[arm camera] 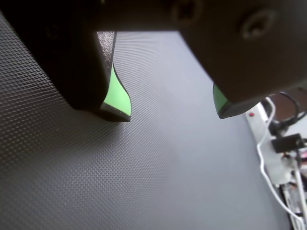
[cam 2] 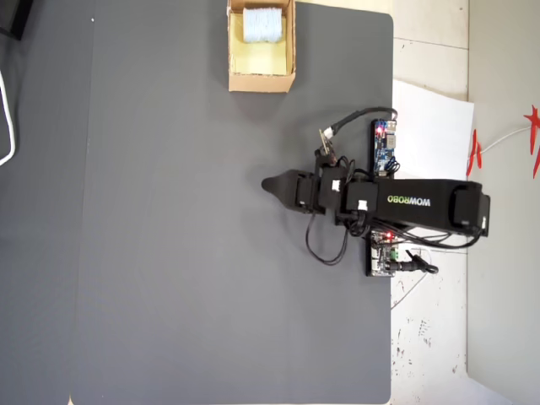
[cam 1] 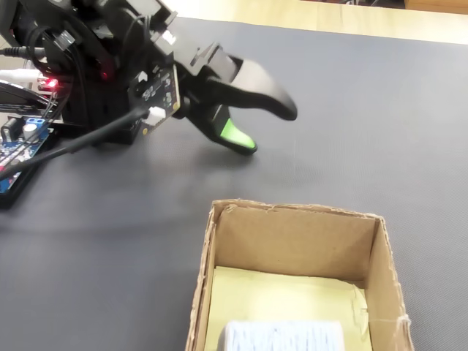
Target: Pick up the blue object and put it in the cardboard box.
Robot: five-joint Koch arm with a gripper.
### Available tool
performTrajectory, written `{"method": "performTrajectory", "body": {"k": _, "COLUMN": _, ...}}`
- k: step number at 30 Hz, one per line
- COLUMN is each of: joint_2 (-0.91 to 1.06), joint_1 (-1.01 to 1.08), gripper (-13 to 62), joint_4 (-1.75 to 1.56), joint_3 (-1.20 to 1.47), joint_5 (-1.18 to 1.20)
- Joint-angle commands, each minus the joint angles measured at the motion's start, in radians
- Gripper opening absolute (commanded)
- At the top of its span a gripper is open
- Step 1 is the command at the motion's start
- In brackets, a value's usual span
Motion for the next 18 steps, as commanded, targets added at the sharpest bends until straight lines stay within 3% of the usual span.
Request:
{"method": "performTrajectory", "body": {"k": 1, "joint_2": 0.087, "joint_1": -0.011, "gripper": 34.2, "joint_4": -0.035, "joint_3": 0.034, "joint_5": 0.026}}
{"method": "performTrajectory", "body": {"k": 18, "joint_2": 0.087, "joint_1": -0.028, "gripper": 34.0, "joint_4": 0.146, "joint_3": 0.057, "joint_5": 0.018}}
